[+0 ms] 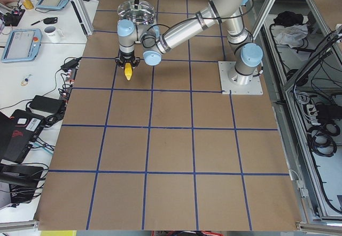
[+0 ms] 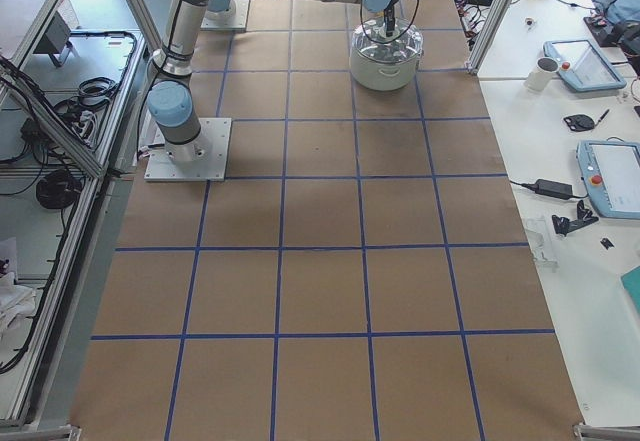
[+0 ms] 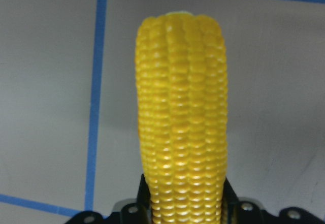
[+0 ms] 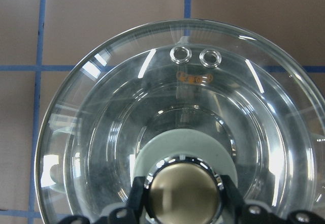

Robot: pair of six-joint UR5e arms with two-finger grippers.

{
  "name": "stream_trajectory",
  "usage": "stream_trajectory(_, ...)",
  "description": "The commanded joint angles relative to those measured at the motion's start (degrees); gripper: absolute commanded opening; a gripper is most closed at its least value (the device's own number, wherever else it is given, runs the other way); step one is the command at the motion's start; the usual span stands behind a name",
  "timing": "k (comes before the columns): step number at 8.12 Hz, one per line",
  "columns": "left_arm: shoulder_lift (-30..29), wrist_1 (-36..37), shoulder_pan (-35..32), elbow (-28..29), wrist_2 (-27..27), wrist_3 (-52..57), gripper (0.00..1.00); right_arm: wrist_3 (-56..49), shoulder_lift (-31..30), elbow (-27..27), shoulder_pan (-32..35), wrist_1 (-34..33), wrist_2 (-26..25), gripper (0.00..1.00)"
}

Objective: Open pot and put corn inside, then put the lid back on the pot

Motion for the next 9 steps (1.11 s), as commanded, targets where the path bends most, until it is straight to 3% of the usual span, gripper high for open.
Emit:
stream_trajectory(1, 7.3, -0.6, -1.1, 0.0, 0.1, -3.3, 0.0, -3.6, -7.4, -0.2, -1.0, 9.4, -0.8, 0.46)
stream_trajectory(3, 10.3, -0.1, -5.8, 0.0, 0.1, -6.7, 0.0, -7.1, -12.4, 0.5, -6.0, 15.8, 0.2, 0.46)
stream_trajectory(7, 10.7, 4.4, -18.7, 0.0, 0.0, -20.3, 0.0, -17.9, -22.9, 2.6, -14.9, 32.7, 0.7, 0.46)
stream_trajectory(9, 9.1, 11.5, -22.3, 0.0, -0.3, -22.1, 0.0, -19.2, -27.3, 8.0, -15.3, 31.9, 0.3, 0.48)
